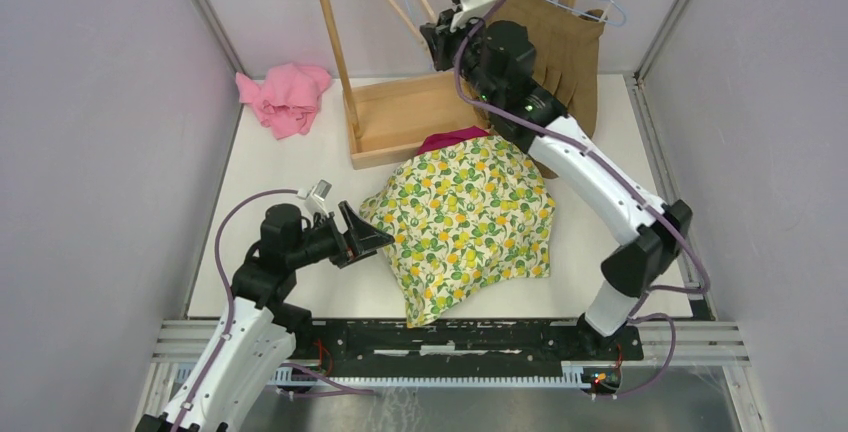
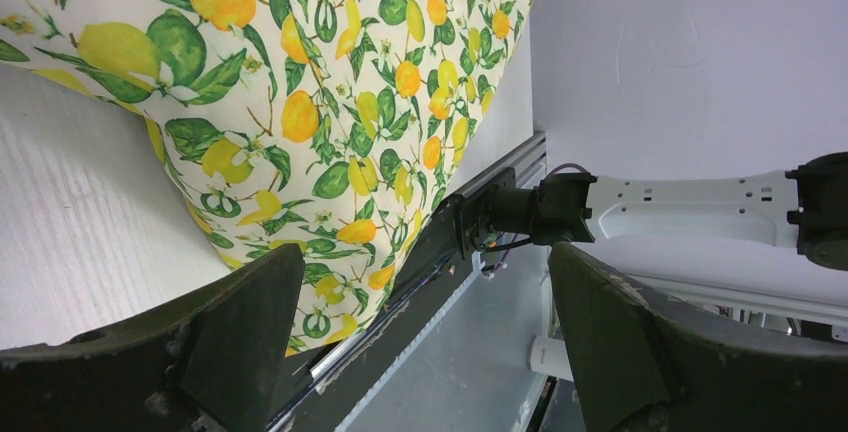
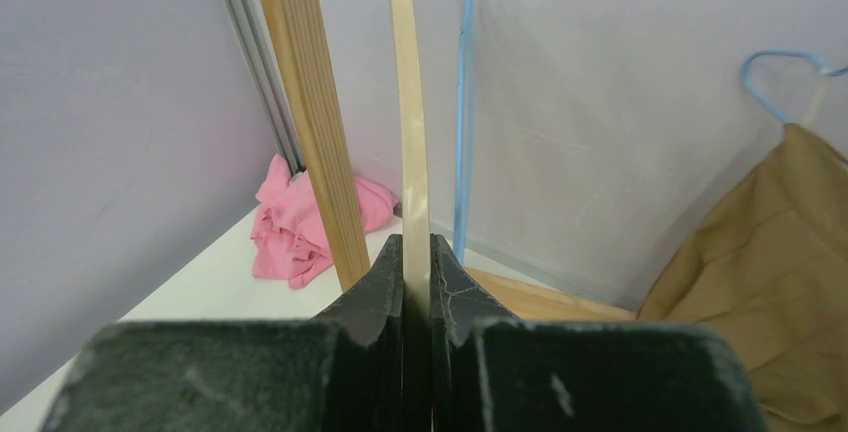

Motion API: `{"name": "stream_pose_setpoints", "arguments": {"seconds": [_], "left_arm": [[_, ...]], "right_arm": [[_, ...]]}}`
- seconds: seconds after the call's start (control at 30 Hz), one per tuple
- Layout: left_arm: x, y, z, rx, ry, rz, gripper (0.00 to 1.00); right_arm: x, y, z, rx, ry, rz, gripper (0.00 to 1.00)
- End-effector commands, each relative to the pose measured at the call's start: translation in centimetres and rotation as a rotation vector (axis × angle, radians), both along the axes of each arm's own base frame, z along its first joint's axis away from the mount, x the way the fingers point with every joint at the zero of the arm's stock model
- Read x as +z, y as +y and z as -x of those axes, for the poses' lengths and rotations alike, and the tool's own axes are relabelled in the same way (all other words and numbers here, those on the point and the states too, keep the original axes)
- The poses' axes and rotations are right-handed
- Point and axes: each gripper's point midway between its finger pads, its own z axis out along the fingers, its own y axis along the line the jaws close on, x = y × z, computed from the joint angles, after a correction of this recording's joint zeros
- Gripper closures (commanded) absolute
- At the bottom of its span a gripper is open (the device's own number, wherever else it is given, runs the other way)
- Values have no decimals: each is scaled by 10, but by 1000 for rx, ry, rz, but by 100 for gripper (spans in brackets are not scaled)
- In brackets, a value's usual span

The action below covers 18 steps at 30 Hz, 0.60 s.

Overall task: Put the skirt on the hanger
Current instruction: Pick up the hanger from the clothesline.

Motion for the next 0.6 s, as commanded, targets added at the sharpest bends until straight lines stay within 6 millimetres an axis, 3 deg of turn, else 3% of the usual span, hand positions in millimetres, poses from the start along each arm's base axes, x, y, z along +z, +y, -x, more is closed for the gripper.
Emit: {"name": "stream_pose_setpoints", "arguments": {"seconds": [0.0,0.23,0.4,0.57], "left_arm": [[13,-3,-2,-40,-87,7,1],[23,-4,-3,-48,-110,13,1],[26,-4,-6,-49,-126,6,1],[35,-2,-14,-51,-162,-37,1]], "right_arm": [[62,-34,39,-15,-124,-86,99],[38,-60,75,-4,-50,-46,99],[11,-98,121,-3,27,-16,99],[0,-141,182,21,67,-19,99]]}}
